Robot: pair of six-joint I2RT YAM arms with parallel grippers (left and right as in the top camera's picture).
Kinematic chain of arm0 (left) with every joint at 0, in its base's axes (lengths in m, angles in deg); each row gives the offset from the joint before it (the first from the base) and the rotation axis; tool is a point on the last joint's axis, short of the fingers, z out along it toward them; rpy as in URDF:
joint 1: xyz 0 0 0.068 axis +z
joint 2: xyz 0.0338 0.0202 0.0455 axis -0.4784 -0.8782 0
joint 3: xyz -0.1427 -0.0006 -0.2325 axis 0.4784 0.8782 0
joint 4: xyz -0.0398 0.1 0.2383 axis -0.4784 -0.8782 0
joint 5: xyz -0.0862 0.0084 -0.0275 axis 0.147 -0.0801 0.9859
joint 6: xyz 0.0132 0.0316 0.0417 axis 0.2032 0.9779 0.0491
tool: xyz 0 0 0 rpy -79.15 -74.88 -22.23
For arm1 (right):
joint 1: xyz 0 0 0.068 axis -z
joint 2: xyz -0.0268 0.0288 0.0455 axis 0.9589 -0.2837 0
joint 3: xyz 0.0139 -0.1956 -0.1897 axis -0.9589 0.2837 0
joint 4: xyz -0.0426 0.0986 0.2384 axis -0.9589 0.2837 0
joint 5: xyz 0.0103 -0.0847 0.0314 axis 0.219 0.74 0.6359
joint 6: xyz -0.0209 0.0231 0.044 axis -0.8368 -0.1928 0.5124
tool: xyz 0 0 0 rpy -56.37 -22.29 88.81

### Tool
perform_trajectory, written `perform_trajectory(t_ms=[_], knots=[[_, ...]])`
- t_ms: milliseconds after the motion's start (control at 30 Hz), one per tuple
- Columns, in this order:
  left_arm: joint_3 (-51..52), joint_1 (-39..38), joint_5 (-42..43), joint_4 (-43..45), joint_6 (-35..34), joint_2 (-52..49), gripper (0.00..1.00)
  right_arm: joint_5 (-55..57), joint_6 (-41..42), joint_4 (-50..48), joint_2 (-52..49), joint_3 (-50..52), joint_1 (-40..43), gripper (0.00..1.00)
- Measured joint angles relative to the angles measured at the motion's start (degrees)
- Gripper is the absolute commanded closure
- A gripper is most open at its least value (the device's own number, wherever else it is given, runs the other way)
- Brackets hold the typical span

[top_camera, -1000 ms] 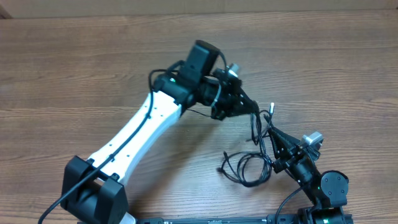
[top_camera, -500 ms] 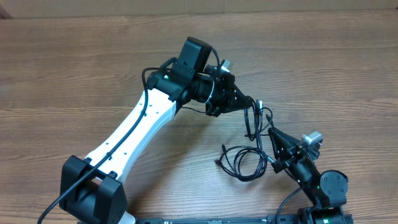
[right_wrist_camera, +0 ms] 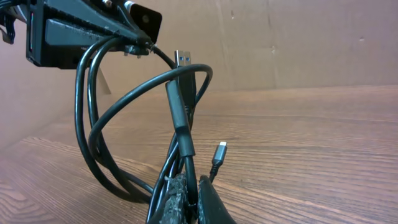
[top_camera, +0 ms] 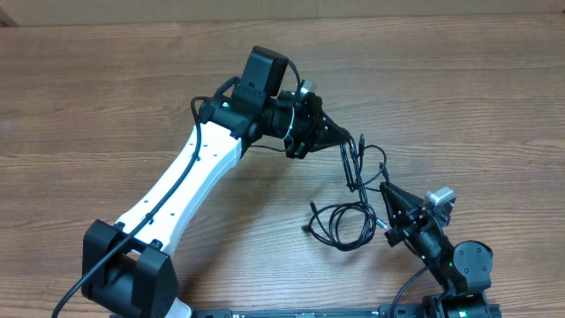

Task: Untangle cables

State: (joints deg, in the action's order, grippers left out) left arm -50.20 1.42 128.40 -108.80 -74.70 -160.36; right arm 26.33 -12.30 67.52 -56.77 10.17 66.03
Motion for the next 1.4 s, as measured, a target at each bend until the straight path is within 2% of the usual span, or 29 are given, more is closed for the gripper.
perform_trajectory(t_ms=[600,933,967,1000,1033,1400], knots=[[0.0,0.0,0.0,1.1,-1.9,0.0,0.96,4.0,-0.3,2.8,0.0,0.0,0.0,0.96],[0.0,1.0,-0.1,6.7,-4.8,0.0,0.96,4.6,-0.3,3.3,0.0,0.0,0.0,0.95],[0.0,1.0,0.0,7.2,-4.8,0.0,0.96,4.7,-0.3,3.3,0.0,0.0,0.0,0.89],[0.0,1.0,0.1,7.5,-4.7,0.0,0.96,4.7,0.0,3.3,0.0,0.0,0.0,0.70],[0.0,1.0,0.1,7.6,-4.7,0.0,0.96,4.8,0.2,3.3,0.0,0.0,0.0,0.00],[0.0,-1.1,2.5,7.4,-2.1,0.0,0.96,4.9,1.4,1.7,0.0,0.0,0.0,0.00]])
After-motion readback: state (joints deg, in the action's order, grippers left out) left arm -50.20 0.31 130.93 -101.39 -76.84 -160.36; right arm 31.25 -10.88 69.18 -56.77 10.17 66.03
